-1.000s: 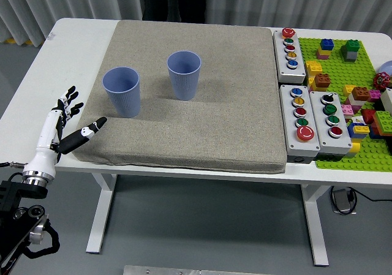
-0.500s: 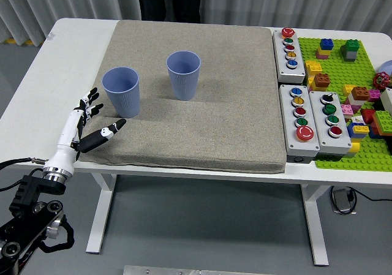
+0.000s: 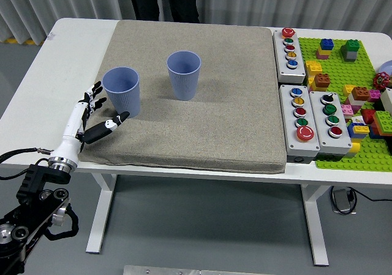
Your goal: Pick cup pour cup place
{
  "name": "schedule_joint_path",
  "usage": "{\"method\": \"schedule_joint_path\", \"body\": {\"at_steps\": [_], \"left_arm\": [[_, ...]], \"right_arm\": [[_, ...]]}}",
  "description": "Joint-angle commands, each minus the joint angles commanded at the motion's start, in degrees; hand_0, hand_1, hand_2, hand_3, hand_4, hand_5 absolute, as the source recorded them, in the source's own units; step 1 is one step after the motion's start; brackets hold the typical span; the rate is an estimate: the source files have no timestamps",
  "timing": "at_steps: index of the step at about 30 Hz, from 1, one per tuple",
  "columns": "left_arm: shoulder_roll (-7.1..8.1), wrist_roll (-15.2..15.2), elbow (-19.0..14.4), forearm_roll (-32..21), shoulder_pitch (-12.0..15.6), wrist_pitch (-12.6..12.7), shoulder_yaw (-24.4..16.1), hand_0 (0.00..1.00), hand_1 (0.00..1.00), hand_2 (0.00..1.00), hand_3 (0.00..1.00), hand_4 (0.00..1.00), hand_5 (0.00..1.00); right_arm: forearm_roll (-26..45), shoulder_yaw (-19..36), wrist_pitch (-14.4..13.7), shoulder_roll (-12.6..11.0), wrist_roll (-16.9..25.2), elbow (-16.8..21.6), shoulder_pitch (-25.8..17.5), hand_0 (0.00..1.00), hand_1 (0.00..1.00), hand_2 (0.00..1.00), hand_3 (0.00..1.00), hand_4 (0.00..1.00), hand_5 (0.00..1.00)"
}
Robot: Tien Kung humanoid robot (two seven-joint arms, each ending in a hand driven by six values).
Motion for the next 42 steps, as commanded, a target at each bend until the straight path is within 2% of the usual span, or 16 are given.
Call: {"method": "schedule_joint_path", "body": {"at_steps": [7, 11, 18, 32, 37, 42], "left_arm": [[-0.52, -0.03, 0.77, -0.29, -1.18, 0.1, 0.8, 0.869, 0.881, 0.998, 0.998, 0.985, 0.41], [-0.61, 0.16, 1.59, 1.99, -1.8, 0.46, 1.13, 0.87, 0.881, 0.998, 0.998, 0.984, 0.41], [-1.68, 0.27, 4.52, 3.52, -3.92, 1.27, 1.51, 0.869, 0.881, 0.998, 0.998, 0.981, 0.411], [-2.01, 0.1, 8.54, 1.66, -6.93, 1.19, 2.39, 0.867, 0.879, 0.998, 0.998, 0.982, 0.42], [-3.12, 0.36, 10.49, 1.65, -8.49, 0.91, 2.02, 0.867, 0.879, 0.998, 0.998, 0.982, 0.42], [-3.76, 0.38, 11.07, 1.9, -9.38, 0.86, 2.31, 0.866, 0.879, 0.998, 0.998, 0.981, 0.423]], "right_arm": [[0.2, -0.19, -0.07, -0.06, 0.01, -0.02, 0.07, 0.693, 0.658, 0.608, 0.626, 0.002, 0.313], [0.02, -0.12, -0.08, -0.04, -0.1, 0.0, 0.0, 0.693, 0.658, 0.608, 0.625, 0.002, 0.312], [-0.4, 0.08, 0.0, 0.03, -0.28, 0.06, -0.1, 0.693, 0.658, 0.607, 0.625, 0.002, 0.312], [-0.4, -0.01, 0.11, -0.06, -0.22, 0.01, -0.03, 0.693, 0.658, 0.607, 0.625, 0.002, 0.316], [-0.47, -0.01, 0.16, -0.06, -0.19, -0.01, 0.23, 0.693, 0.658, 0.607, 0.625, 0.002, 0.316], [-0.3, -0.13, 0.17, -0.12, -0.14, -0.04, 0.45, 0.693, 0.658, 0.607, 0.625, 0.002, 0.315]]}}
